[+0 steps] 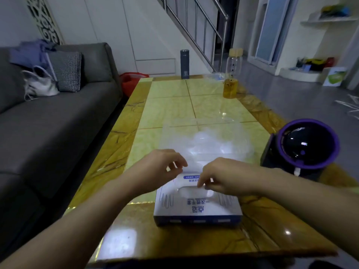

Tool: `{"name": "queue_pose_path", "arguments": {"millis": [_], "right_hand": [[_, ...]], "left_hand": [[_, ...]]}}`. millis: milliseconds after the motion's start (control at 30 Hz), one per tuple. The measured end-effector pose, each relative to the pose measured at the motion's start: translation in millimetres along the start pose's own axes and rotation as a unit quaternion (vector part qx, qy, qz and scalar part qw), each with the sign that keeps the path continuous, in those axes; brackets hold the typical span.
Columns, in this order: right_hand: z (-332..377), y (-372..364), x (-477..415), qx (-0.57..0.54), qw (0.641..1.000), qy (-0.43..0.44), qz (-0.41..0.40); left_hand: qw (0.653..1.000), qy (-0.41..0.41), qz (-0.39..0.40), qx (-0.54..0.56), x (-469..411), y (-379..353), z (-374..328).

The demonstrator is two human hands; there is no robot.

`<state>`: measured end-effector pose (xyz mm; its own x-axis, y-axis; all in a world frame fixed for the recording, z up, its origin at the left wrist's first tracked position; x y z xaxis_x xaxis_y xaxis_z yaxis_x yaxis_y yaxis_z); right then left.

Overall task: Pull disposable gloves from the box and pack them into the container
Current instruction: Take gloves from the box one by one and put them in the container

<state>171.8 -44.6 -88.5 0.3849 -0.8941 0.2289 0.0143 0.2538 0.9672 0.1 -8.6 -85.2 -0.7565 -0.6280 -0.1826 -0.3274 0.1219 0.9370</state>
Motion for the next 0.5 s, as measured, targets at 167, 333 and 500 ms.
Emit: {"name": "queue_pose_path", "arguments": {"millis": [167,333,500], "right_hand": [[0,-46,-21,0.057,0.997,-0.021,0.039],[9,-46,-33,0.061,0.998,0.000,-0.007],[14,-54,-32,0.022,0.995,0.022,-0.091]], "left_hand": [[0.976,0.080,0.203,0.001,11,-50,-1],[0.976,0.084,0.200,0.026,12,-58,1],[0.975,0.088,0.201,0.026,13,-61,5]]}}
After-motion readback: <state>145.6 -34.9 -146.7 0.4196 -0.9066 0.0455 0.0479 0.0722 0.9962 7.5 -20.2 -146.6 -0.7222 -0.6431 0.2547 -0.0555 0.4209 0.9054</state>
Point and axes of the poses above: each hand's wrist, its own x-axis away from the middle knuckle, its own y-axis out of the back of the hand, z = x × y, the point moved 3 cm from there along -x, towards the middle knuckle, and after that the axes turned 11 degrees about -y, right-handed, at the moved point
